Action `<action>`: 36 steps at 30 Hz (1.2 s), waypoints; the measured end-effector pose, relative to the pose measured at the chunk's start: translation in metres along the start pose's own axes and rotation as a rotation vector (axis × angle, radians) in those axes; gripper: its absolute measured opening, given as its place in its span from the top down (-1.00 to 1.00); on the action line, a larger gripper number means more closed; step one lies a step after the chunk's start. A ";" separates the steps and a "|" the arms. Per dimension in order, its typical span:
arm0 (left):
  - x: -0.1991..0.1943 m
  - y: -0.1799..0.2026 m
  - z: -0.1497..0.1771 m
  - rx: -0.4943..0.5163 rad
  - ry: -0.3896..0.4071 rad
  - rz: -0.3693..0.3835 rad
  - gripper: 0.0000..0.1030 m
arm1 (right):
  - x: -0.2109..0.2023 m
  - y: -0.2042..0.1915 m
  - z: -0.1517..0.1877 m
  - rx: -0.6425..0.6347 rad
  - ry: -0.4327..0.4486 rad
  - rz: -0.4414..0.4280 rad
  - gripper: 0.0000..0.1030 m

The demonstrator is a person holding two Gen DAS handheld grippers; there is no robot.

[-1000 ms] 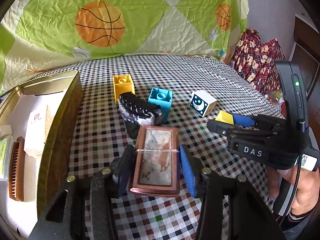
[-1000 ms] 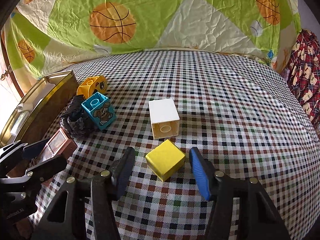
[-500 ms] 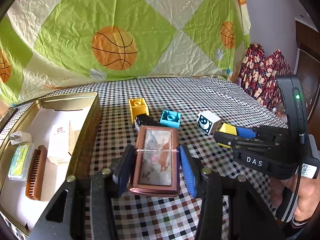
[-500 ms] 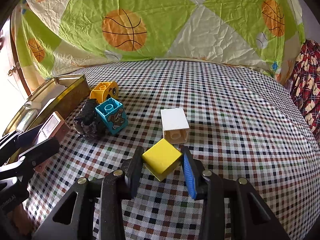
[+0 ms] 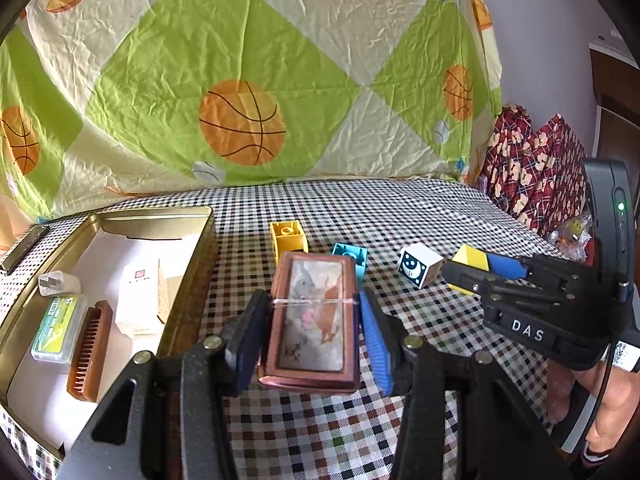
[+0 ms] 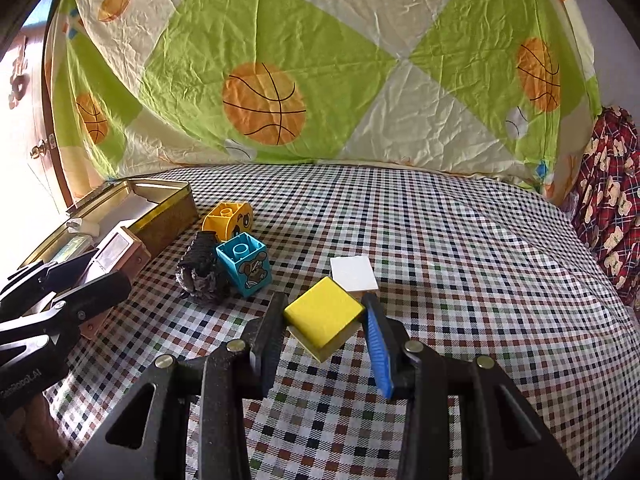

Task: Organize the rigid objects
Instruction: 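Lift the picture with the left tool while the right tool lifts the yellow cube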

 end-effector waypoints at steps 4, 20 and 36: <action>-0.004 0.000 0.000 -0.001 0.018 -0.008 0.11 | -0.006 0.000 -0.001 -0.001 0.031 0.007 0.22; -0.014 0.001 0.000 -0.003 0.067 -0.036 0.11 | -0.025 -0.001 -0.001 0.002 0.139 0.034 0.22; -0.022 -0.001 -0.002 -0.002 0.107 -0.060 0.11 | -0.037 -0.001 -0.001 -0.001 0.199 0.046 0.22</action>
Point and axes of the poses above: each gripper's, at about its wrist camera, not at the fingertips, and x roughly the way its jaws point, y to its right, z to its underside, the point moved 2 cm from there along x, roughly the way its jaws point, and after that the axes turned 3 degrees about -z, right-handed, at the moved point
